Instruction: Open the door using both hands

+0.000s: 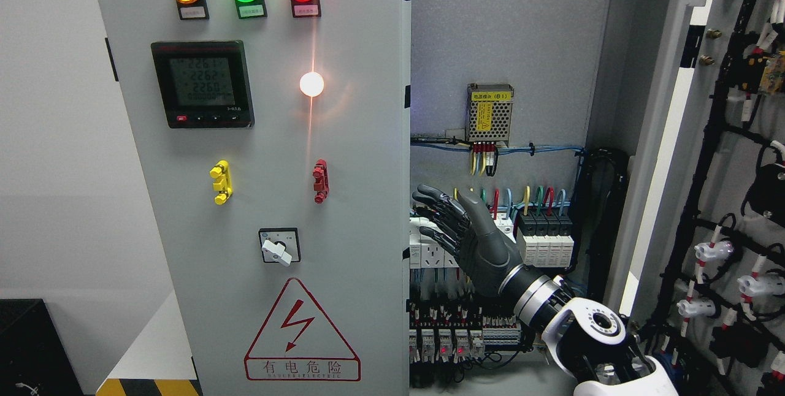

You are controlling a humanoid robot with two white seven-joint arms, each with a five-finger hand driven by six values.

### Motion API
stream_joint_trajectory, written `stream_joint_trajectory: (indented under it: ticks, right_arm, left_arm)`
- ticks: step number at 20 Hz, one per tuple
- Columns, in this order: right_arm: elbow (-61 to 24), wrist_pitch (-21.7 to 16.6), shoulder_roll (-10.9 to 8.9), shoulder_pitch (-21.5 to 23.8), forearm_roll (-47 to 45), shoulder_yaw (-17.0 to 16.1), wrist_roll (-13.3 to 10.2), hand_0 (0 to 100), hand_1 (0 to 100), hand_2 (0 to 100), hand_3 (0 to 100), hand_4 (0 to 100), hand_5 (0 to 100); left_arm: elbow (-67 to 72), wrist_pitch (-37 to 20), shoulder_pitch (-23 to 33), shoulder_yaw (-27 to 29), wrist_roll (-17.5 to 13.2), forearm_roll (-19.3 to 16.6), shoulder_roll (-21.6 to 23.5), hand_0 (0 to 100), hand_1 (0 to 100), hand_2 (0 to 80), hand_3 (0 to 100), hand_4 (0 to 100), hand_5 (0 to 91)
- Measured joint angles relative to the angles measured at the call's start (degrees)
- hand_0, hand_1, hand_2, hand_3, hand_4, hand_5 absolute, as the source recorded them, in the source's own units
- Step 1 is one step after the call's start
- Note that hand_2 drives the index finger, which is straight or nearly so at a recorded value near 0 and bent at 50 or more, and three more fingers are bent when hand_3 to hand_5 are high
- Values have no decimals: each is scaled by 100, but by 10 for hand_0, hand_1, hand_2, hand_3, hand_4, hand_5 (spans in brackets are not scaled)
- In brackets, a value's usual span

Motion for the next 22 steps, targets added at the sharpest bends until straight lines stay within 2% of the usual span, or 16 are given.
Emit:
stream_joint_trajectory:
  ticks: [11, 14, 22]
  right_arm:
    - [10, 1, -4, -95, -2, 0, 11, 191, 0, 0, 0, 0, 0]
    - [16, 14, -5, -118, 1, 2, 182, 191, 0, 0, 0, 0, 0]
    - [16, 115, -6, -167, 5, 0, 415, 191, 0, 0, 0, 0, 0]
  left_arm:
    - [1, 0, 0, 0, 0, 0, 0, 0, 0, 0, 0, 0, 0]
    - [0, 0, 0, 0, 0, 0, 0, 0, 0, 0, 0, 0, 0]
    - [1, 0, 0, 0, 0, 0, 0, 0, 0, 0, 0, 0, 0]
